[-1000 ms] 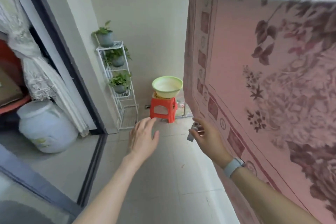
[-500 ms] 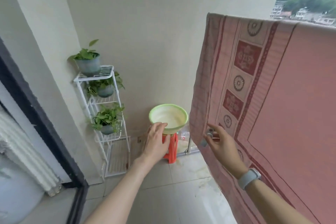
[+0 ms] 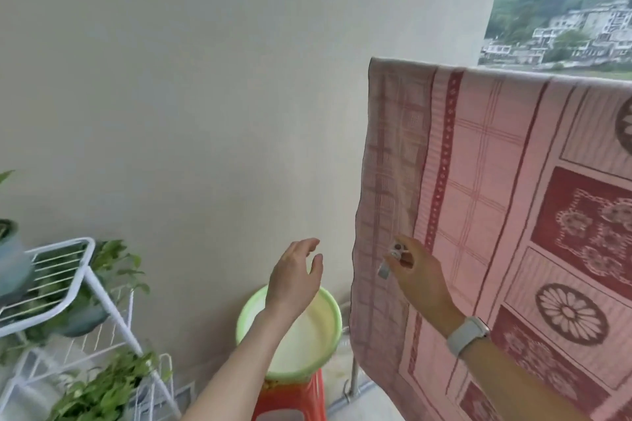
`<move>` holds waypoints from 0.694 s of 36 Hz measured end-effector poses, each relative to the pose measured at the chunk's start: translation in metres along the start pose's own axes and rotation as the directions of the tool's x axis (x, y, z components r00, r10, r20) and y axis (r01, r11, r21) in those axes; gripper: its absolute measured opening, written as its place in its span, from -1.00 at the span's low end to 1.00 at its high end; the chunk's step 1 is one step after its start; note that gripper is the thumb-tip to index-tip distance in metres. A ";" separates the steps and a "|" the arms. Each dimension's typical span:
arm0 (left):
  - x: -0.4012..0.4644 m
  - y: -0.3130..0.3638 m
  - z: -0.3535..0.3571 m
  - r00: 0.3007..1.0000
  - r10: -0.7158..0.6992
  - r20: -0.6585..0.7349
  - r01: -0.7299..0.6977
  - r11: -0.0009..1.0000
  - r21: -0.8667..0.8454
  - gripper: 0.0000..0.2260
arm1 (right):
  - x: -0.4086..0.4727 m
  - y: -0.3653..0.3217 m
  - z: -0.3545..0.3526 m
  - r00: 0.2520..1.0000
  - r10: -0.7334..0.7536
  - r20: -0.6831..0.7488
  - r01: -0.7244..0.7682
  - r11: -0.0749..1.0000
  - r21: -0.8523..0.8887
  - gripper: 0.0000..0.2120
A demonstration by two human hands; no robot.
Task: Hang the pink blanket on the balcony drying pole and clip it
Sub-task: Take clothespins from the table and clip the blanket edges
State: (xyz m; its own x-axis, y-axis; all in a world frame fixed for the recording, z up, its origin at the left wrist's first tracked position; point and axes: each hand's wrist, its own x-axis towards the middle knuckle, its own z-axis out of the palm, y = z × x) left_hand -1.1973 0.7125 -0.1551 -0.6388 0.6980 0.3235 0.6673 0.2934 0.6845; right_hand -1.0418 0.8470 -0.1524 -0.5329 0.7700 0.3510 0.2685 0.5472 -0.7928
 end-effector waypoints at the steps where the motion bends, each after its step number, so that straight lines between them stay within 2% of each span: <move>1: 0.019 -0.001 0.003 1.000 0.010 0.009 -0.009 0.999 -0.038 -0.75 | 0.016 0.000 0.005 1.000 0.011 -0.021 -0.011 1.000 -0.004 -0.72; 6: 0.113 -0.013 0.032 0.995 0.043 0.087 -0.026 0.982 -0.186 -0.82 | 0.079 0.008 0.024 0.997 0.026 -0.067 -0.022 0.999 0.049 -0.75; 9: 0.171 -0.015 0.054 0.986 0.100 0.131 -0.069 0.971 -0.227 -0.81 | 0.110 0.015 0.032 0.993 0.003 -0.117 -0.002 1.000 0.015 -0.73; 13: 0.243 -0.007 0.078 0.959 0.237 0.158 -0.182 0.937 -0.299 -0.63 | 0.145 0.020 0.042 0.961 -0.086 -0.262 0.055 0.991 -0.124 -0.82; 16: 0.277 0.002 0.089 0.932 0.276 0.234 -0.160 0.894 -0.418 -0.48 | 0.156 0.013 0.051 0.952 -0.063 -0.299 0.021 0.989 -0.143 -0.72; 18: 0.289 0.004 0.094 0.910 0.347 0.228 -0.202 0.850 -0.486 -0.53 | 0.164 0.008 0.059 0.941 -0.056 -0.335 -0.008 0.982 -0.187 -0.71; 21: 0.293 0.004 0.096 0.867 0.479 0.139 -0.314 0.741 -0.594 -0.76 | 0.175 -0.001 0.072 0.905 0.004 -0.425 -0.087 0.980 -0.177 -0.75; 25: 0.283 -0.002 0.105 0.827 0.542 0.149 -0.290 0.638 -0.713 -0.81 | 0.184 -0.012 0.086 0.832 0.018 -0.555 -0.149 0.970 -0.193 -0.95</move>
State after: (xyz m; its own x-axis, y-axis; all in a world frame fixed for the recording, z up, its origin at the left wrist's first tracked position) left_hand -1.3395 0.9783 -0.1334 -0.1100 0.8335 0.5414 0.3377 -0.4810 0.8091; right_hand -1.2125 0.9540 -0.1208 0.0065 0.8324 0.5541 0.4947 0.4789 -0.7252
